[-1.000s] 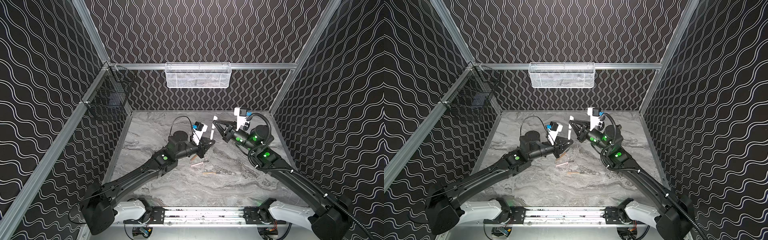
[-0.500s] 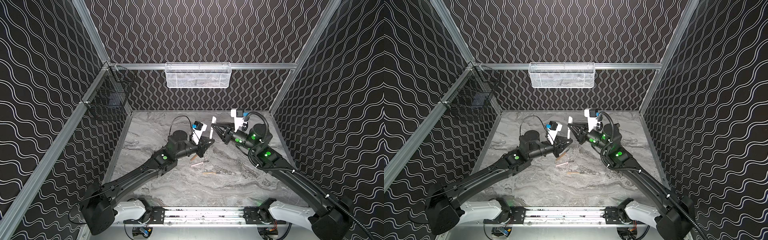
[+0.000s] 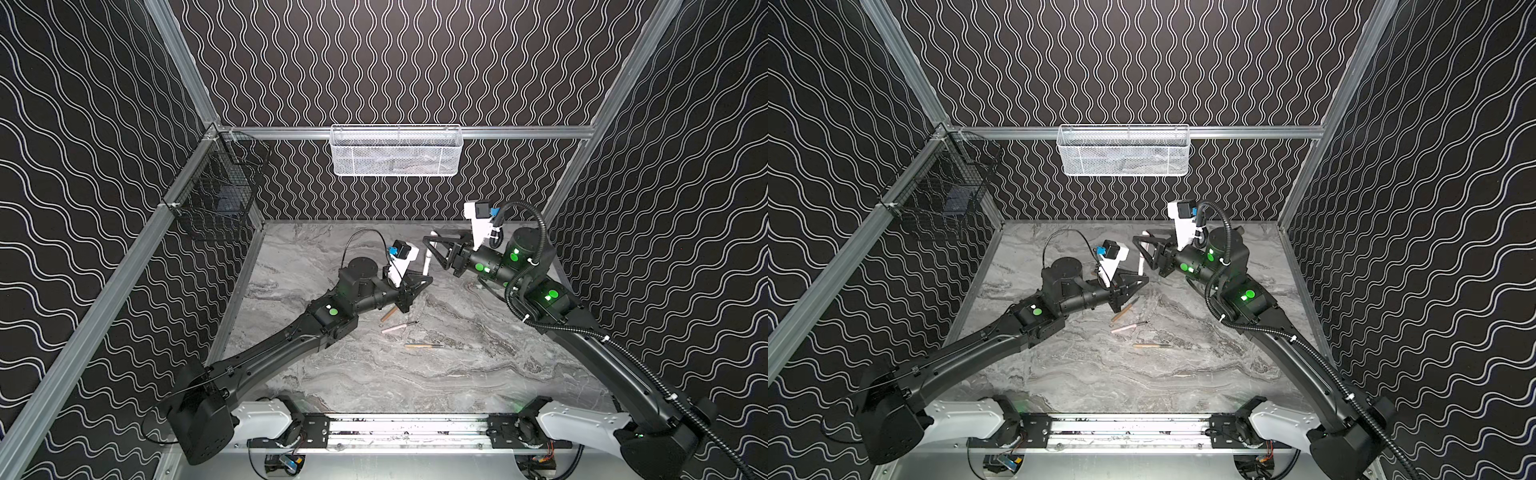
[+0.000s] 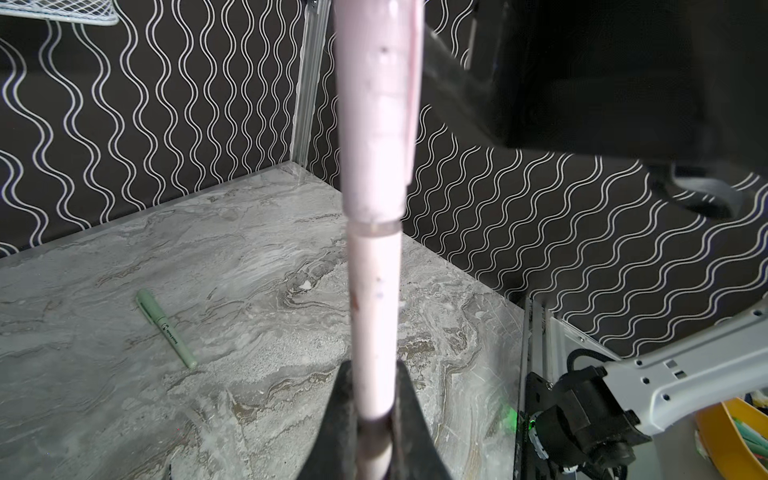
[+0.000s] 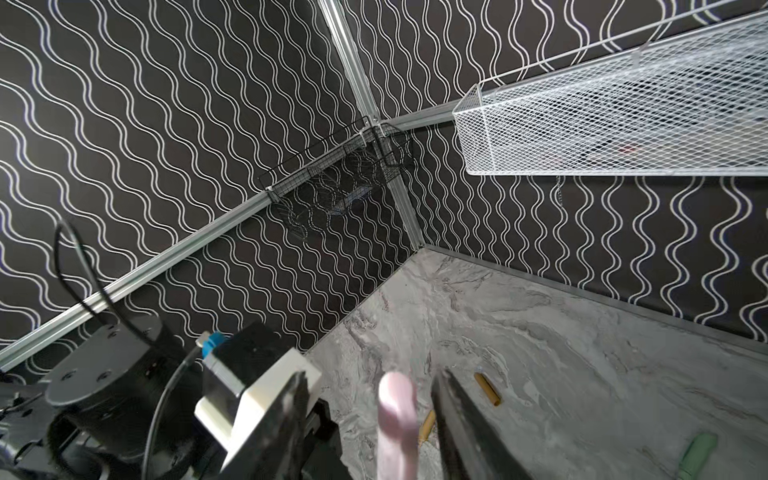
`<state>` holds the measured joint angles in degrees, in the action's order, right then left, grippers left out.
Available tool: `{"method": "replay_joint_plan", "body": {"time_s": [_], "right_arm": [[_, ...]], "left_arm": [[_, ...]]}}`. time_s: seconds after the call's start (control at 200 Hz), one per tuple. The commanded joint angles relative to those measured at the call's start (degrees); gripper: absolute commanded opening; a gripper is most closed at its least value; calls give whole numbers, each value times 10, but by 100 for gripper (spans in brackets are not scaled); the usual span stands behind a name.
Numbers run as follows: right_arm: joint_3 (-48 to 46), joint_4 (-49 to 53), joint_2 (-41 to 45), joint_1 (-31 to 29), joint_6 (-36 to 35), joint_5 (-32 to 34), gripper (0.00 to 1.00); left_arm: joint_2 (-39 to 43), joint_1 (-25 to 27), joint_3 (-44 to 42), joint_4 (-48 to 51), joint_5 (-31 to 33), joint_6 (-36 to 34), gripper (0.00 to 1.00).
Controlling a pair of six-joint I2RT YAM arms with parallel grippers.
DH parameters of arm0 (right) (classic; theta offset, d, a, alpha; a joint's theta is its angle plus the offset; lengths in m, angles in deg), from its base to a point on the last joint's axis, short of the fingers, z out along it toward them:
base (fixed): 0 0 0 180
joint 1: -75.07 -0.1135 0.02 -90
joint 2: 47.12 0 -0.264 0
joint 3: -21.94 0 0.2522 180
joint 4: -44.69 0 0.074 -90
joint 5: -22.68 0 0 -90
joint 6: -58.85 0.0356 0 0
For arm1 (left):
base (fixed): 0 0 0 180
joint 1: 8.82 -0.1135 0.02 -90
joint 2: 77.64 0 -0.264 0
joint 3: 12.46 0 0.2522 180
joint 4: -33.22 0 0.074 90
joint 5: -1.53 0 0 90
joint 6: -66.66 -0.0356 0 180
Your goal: Insert the pens into the pen caps
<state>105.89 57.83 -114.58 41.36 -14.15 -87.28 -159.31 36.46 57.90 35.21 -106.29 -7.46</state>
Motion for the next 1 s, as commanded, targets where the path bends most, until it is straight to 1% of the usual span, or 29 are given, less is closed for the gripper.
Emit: {"method": "replay_joint_plan", "body": {"time_s": [0.0,0.08,0.165,0.25,0.315,0.375,0.476,0.561,0.621,0.736,0.991], "right_arm": [[21,42,-5,2,-20,22,46],[25,43,-7,6,-17,16,41],[30,42,-9,10,-13,-3,32],[40,49,-18,11,-11,-30,20],[46,58,-25,11,-8,-54,13],[44,62,-26,11,-6,-68,10],[32,59,-22,11,0,-71,7],[15,48,-15,10,0,-77,6],[7,45,-13,10,0,-76,6],[-1,46,-14,10,-4,-78,6],[-27,48,-10,9,-11,-82,6]], "left_arm": [[5,-1,-4,-30,-8,-20,0],[8,-2,-10,-39,-6,-24,0],[10,-1,-12,-43,-7,-30,0],[11,-2,-14,-47,-9,-35,0],[11,-1,-13,-44,-11,-35,0],[12,-2,-12,-44,-9,-37,0],[16,-1,-15,-50,-6,-34,0],[19,-4,-16,-58,-4,-23,0],[20,-11,-12,-60,-9,-6,0],[17,-27,-10,-101,-18,34,0],[-1,-33,52,-92,-16,46,0]]}}
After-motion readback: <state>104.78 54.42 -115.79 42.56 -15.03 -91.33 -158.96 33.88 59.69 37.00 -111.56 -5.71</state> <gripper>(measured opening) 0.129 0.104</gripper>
